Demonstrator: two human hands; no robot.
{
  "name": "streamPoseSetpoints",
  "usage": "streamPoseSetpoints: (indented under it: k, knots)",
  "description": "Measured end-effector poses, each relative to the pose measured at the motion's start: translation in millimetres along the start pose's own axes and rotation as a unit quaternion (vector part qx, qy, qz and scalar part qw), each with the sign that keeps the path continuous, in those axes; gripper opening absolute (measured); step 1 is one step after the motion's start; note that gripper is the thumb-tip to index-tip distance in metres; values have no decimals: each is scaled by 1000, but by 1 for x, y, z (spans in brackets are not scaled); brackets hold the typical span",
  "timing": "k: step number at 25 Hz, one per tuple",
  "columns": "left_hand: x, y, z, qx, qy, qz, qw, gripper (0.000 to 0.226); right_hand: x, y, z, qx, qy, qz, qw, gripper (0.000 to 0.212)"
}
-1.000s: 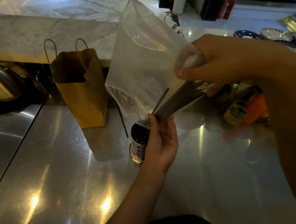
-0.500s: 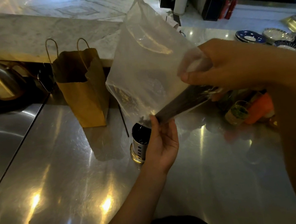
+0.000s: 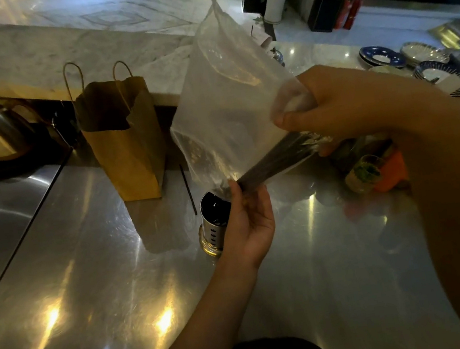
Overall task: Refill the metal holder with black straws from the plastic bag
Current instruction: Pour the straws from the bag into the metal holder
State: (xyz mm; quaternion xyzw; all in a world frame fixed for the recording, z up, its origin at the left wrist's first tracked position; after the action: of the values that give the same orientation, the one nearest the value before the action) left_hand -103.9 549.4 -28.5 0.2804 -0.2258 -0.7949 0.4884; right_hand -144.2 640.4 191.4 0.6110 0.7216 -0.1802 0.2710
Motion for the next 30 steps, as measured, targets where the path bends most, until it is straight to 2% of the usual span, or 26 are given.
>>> streamPoseSetpoints:
  k: [3, 7, 10, 13, 18, 22, 27, 30]
  knots:
    - [-3, 0, -4, -10, 1, -11, 1000, 42, 1, -2, 4, -3, 7, -10, 1000, 20]
    - [-1, -2, -8, -20, -4, 10, 1000, 80, 2, -1, 11, -15, 18, -33, 999, 11]
    - [2, -4, -10, -14, -1, 22, 1000, 75, 0, 1, 10, -12, 26, -21, 999, 10]
    - [2, -6, -8, -40, -3, 24, 999, 81, -2, 3, 6, 0, 59, -18, 998, 20]
    - [-1, -5, -7, -39, -1, 12, 999, 61, -4, 4, 5, 13, 97, -3, 995, 36]
    - [0, -5, -9, -40, 15, 1, 999, 83, 0, -1, 12, 13, 84, 2, 996, 36]
    - [1, -3, -12, -34, 22, -1, 999, 82, 7, -5, 14, 16, 64, 21, 998, 37]
    - [7, -1, -13, -37, 11, 15, 999, 81, 8, -5, 11, 15, 56, 2, 998, 29]
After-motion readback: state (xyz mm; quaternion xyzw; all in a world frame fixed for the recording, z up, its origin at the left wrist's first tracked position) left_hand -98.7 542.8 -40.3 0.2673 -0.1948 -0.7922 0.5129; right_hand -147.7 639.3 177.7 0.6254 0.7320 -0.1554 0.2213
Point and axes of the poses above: each hand's wrist, its own y-axis away from the middle knuckle, its own z-axis out of the palm, x = y × z, the point moved 4 cm from there along -y, towards the middle knuckle, and after that the axes turned 13 degrees about x, right-handed, at the moved point
